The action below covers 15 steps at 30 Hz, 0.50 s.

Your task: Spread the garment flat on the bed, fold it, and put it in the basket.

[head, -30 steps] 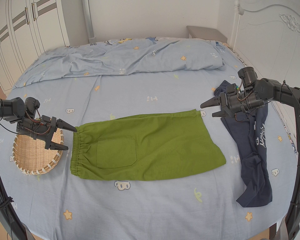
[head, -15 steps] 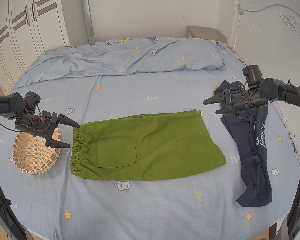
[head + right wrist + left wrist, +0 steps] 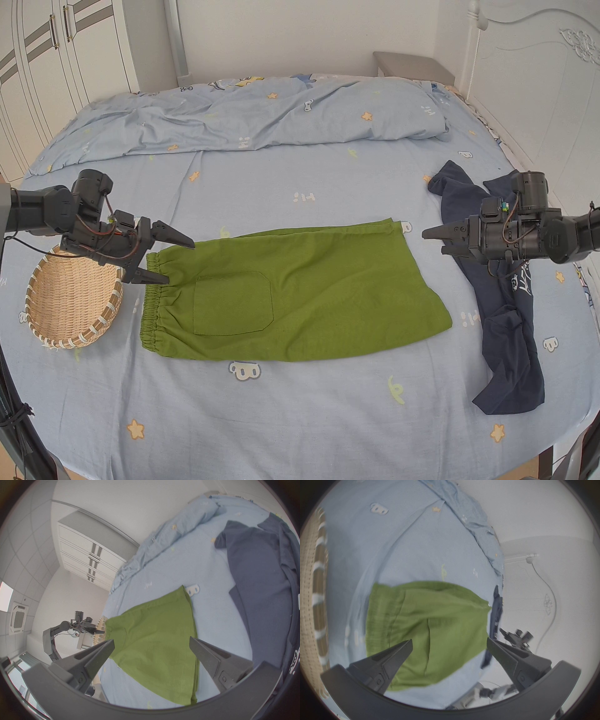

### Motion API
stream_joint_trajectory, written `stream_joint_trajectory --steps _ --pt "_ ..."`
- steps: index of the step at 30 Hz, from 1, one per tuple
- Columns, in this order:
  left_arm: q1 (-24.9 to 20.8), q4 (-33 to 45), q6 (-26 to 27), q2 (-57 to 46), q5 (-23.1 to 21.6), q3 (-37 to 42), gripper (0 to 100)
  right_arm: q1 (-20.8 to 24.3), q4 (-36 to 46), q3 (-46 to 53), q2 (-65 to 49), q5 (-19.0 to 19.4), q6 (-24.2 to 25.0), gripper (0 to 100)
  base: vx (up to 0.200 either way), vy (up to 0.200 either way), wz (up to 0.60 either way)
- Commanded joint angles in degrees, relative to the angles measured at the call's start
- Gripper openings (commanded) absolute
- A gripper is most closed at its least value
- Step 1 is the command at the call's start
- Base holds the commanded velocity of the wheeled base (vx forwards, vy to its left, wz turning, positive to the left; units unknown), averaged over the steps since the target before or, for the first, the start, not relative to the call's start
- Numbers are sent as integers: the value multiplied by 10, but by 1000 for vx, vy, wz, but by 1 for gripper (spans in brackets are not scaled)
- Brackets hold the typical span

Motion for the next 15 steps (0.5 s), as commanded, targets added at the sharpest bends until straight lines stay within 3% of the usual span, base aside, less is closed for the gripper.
stream_joint_trajectory --steps 1,10,15 --pt "-66 -124 -66 65 138 1 100 -25 -110 116 -48 27 52 100 0 0 0" --pt "-43 -160 -107 45 156 6 100 -21 -111 124 -50 27 51 100 0 0 0" --pt "-42 -217 -127 28 157 50 100 -21 -111 130 -54 27 50 100 0 0 0"
